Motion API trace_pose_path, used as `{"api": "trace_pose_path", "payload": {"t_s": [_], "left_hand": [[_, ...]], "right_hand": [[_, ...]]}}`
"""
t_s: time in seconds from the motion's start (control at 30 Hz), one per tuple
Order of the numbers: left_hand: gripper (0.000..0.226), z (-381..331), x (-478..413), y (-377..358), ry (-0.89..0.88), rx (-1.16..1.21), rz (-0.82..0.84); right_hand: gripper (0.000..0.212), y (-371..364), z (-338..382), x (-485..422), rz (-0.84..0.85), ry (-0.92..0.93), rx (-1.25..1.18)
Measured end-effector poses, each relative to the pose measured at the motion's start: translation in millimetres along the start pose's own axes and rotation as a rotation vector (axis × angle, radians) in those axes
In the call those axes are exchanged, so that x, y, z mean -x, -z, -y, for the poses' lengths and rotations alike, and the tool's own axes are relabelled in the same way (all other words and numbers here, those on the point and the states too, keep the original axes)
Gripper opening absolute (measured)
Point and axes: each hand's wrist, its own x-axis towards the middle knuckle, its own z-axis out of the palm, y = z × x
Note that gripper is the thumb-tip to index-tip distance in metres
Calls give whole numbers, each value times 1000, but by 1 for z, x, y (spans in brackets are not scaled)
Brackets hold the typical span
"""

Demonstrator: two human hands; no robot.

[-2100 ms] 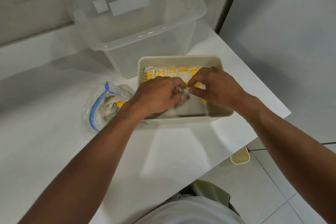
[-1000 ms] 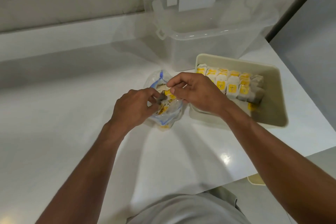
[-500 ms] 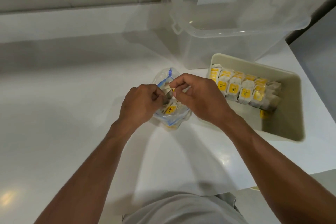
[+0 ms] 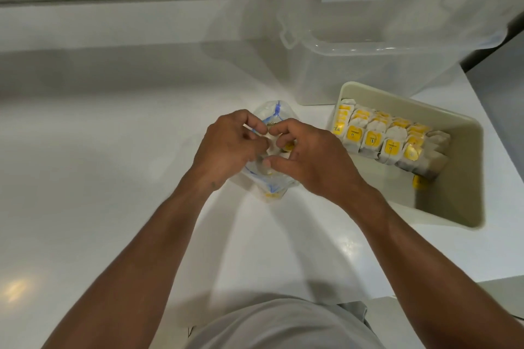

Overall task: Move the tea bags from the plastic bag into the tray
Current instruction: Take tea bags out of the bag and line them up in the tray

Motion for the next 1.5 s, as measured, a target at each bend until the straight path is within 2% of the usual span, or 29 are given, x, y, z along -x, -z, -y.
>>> {"api": "trace_pose_path", "payload": {"t_s": [0.1, 0.2, 0.3, 0.4, 0.5, 0.6, 0.7, 0.77, 0.9, 0.97, 1.1, 1.37, 1.43, 1.5], "left_hand": [[22, -6, 2, 2, -18, 140, 8], [22, -12, 4, 1, -20, 207, 14], [11, -12, 3, 1, -36, 230, -20], [11, -3, -2, 1, -139, -97, -115], [13, 2, -6, -2, -249, -505, -136], [19, 4, -12, -8, -242, -760, 10], [27, 0, -14, -14, -219, -864, 117], [25, -4, -14, -12, -209, -685, 134], [31, -16, -11, -1, -167, -47, 185], [30, -24, -6, 2, -122, 127, 238], [22, -28, -2, 1, -90, 164, 264], [18, -15, -10, 4, -56, 200, 117], [11, -9, -12, 7, -75, 96, 51], [7, -7, -11, 9, -125, -124, -59]], "right_hand": [[42, -4, 3, -1, -49, -8, 25], [21, -2, 4, -2, -128, -14, -27], [11, 5, 1, -5, -171, -102, -101], [9, 15, -4, -6, -197, -178, -192], [7, 21, -5, -5, -178, -193, -257], [7, 23, -4, -4, -158, -213, -336], [9, 25, -4, -3, -124, -263, -472], [11, 26, -4, -2, -116, -293, -543], [12, 29, -6, -3, -146, -293, -558], [12, 29, -6, -4, -152, -289, -559], [18, 26, -5, -5, -157, -291, -541], [12, 27, -7, -5, -143, -312, -655], [10, 28, -7, -5, -154, -335, -669], [12, 30, -7, -5, -162, -351, -654]]}}
